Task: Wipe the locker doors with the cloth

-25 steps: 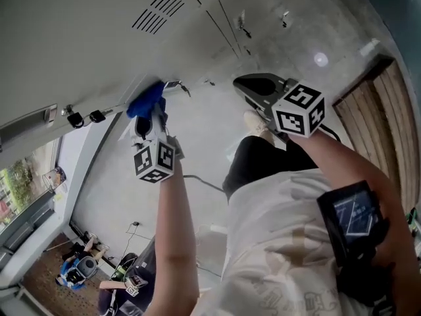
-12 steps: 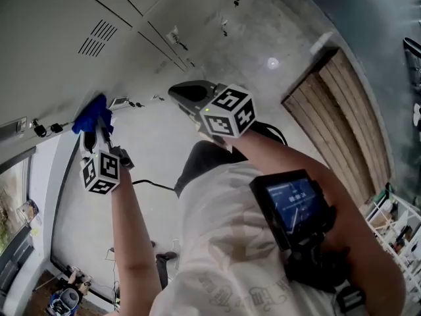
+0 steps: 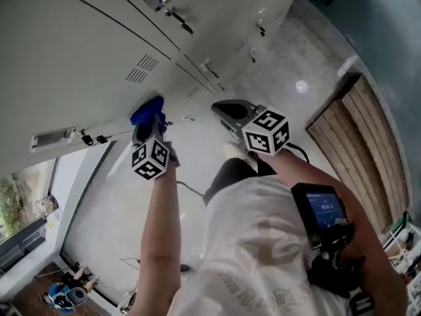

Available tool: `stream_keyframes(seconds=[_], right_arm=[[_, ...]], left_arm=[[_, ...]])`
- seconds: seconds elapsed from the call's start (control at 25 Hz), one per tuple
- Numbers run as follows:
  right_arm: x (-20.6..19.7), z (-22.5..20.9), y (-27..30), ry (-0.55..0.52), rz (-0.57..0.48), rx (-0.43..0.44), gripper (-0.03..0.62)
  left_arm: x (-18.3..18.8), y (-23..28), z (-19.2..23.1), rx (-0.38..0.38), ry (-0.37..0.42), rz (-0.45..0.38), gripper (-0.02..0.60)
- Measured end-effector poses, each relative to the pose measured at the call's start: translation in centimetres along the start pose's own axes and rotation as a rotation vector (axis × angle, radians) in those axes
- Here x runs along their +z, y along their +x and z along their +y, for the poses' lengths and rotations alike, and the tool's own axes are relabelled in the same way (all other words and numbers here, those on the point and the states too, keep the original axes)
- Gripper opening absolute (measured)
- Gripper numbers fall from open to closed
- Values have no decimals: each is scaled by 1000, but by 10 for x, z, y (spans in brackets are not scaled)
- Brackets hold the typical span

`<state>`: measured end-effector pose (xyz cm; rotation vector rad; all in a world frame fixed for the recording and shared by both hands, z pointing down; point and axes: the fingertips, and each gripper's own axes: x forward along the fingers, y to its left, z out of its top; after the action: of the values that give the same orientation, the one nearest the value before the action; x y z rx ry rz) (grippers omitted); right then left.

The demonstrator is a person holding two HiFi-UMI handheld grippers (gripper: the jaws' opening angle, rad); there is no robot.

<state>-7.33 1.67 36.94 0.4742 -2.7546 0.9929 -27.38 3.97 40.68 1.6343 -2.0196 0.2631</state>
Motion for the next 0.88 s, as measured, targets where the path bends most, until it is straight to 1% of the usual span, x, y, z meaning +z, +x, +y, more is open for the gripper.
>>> stream_keyframes(seconds=[0.08,0.24,0.52,0.6,0.64,0.72,0.76,0.88], right_arm=[[2,-7,-1,1,4,-6,6],[5,-18,-3,-3,25,0,6],[11,-40,-14,-4,55,5,6],[14,-46,-15,0,59,10,6],[14,-50,-16,3,61,12,6],[14,-56,-17,11,67,14,6],[14,-58,-18,15,70,15,6],[9,-66,-20,25,82,16,6]], left_arm=[[3,12,-13,-25,1,11,132],[7,33,-40,-51,-5,14,132],[50,45,-96,-136,-90,-63,132],[59,45,-106,-143,-103,-84,132],[60,47,-110,-140,-96,-87,132],[54,55,-113,-126,-75,-71,130],[45,60,-111,-115,-77,-51,130],[8,79,-98,-72,-117,31,130]])
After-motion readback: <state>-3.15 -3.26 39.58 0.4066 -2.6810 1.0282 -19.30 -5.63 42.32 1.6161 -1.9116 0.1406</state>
